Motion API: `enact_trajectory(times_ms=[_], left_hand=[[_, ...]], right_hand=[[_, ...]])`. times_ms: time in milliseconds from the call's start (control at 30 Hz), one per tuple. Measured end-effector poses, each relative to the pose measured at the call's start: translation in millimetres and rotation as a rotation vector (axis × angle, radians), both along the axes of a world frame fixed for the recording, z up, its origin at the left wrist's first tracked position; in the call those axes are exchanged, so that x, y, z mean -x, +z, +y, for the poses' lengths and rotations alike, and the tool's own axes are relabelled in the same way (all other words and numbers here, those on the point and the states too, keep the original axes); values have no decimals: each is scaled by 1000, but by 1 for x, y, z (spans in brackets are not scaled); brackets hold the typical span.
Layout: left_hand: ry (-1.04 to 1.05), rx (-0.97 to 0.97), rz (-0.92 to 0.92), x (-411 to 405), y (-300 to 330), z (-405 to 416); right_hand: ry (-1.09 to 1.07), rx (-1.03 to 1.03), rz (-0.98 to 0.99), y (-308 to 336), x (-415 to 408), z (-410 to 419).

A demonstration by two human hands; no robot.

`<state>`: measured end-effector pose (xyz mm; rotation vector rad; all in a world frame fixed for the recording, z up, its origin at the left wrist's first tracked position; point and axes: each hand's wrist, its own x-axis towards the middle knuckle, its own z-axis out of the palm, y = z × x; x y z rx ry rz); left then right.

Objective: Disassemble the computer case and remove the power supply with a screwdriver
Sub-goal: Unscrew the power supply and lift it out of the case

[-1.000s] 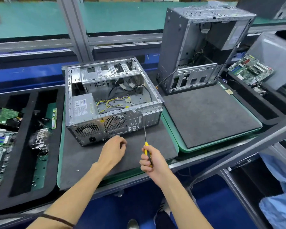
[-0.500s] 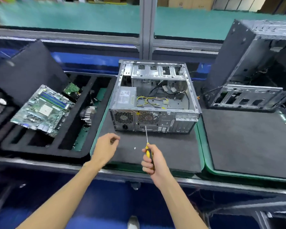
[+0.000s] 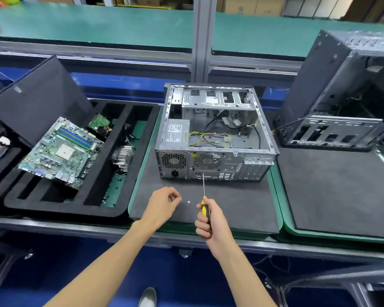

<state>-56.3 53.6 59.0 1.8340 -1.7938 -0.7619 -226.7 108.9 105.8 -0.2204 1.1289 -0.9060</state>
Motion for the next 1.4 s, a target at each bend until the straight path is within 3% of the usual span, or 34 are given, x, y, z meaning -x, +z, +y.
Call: enact_trajectory(times_ms=[200,433,567,667,733,867,1000,1400], left_hand=[[-274,-65,-84,-5,-20,-18],[-434,-11,2,-32,-10,-32],[-340,287,32,-67,15,-45],[-337,681,35,-85,41,-62],[-305,795,-3,-92,55,-79],[-390,594,-4,-93,63,-102],[-494,364,127,-97,53,-104],[-439,350,169,-87,57,-94]], right_hand=[[-143,-15,54,-8,-13,3],[-270,-28,74,-6,-60,-4],[-291,-52,36,-13,-93,-10],[-210,-83,101,-18,-113,-13],[-128,-93,172,-20,-124,-17],[-39,-102,323,-32,-135,-23],[-3,-86,368,-45,-138,-27],[-30,-35,322,-61,-137,-30]])
